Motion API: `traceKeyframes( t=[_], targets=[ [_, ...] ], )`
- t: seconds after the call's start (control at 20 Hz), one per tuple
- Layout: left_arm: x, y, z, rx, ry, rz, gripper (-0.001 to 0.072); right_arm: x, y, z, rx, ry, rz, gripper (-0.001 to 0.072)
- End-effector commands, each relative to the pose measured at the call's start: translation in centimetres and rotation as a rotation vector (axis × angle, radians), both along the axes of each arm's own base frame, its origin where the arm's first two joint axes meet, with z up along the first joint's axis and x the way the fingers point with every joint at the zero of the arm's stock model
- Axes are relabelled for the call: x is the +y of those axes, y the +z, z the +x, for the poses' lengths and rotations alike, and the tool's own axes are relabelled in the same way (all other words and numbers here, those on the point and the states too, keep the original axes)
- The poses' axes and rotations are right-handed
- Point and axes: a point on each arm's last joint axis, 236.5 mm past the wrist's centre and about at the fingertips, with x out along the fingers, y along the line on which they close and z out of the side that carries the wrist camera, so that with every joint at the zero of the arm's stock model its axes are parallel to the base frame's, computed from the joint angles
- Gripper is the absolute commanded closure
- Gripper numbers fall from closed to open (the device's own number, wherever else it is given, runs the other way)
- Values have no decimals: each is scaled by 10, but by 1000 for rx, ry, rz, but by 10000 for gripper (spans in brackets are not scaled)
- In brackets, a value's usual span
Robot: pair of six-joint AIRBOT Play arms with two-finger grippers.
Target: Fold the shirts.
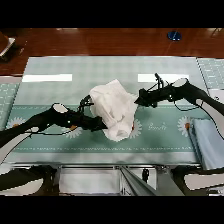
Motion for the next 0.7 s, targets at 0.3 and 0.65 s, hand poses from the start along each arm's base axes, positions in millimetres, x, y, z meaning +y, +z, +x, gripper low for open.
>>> traceKeyframes(
  t=[0.3, 0.65],
  targets=[
    [89, 213, 126, -526, 271, -159, 688, -50, 318, 80, -750, -6, -29, 690],
    [177, 465, 98, -1156, 454, -114, 688, -99, 545, -58, -1363, -71, -412, 690]
  ],
)
